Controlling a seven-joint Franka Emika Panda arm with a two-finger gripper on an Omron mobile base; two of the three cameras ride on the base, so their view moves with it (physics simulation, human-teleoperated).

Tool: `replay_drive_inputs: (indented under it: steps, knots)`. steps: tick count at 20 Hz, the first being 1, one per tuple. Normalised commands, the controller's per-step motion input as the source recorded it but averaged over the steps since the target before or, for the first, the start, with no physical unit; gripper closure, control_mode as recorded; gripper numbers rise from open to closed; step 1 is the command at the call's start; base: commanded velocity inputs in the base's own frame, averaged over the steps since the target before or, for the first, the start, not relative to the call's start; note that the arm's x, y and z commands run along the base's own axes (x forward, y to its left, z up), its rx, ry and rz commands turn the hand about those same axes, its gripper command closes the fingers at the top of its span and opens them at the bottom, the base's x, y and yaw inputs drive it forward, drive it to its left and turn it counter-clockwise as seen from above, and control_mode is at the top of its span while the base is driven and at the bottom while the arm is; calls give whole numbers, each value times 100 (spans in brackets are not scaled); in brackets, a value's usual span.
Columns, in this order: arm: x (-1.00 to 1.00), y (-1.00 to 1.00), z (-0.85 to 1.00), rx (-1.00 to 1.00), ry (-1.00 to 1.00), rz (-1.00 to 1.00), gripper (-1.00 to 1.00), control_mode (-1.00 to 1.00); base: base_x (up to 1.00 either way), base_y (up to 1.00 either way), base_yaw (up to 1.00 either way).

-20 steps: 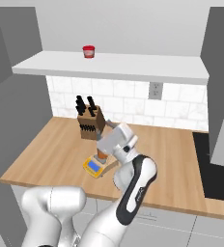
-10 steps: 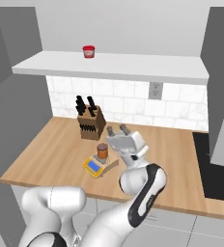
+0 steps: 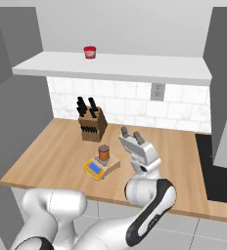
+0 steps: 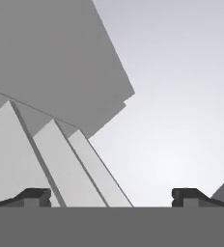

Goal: Pick the jam and place it on the digital scale for weighing, and close the cabinet.

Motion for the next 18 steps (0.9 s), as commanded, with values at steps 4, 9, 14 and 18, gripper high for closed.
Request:
replay_drive_inputs:
  steps: [4, 9, 14, 18]
  knots:
    - [-2, -54, 1, 0, 1, -31, -100, -100, 0, 0, 0]
    - [0, -42, -13, 0, 0, -29, -100, -100, 0, 0, 0]
    - [3, -1, -37, 0, 0, -24, -100, -100, 0, 0, 0]
    - [0, -7, -23, 0, -6, -18, -100, -100, 0, 0, 0]
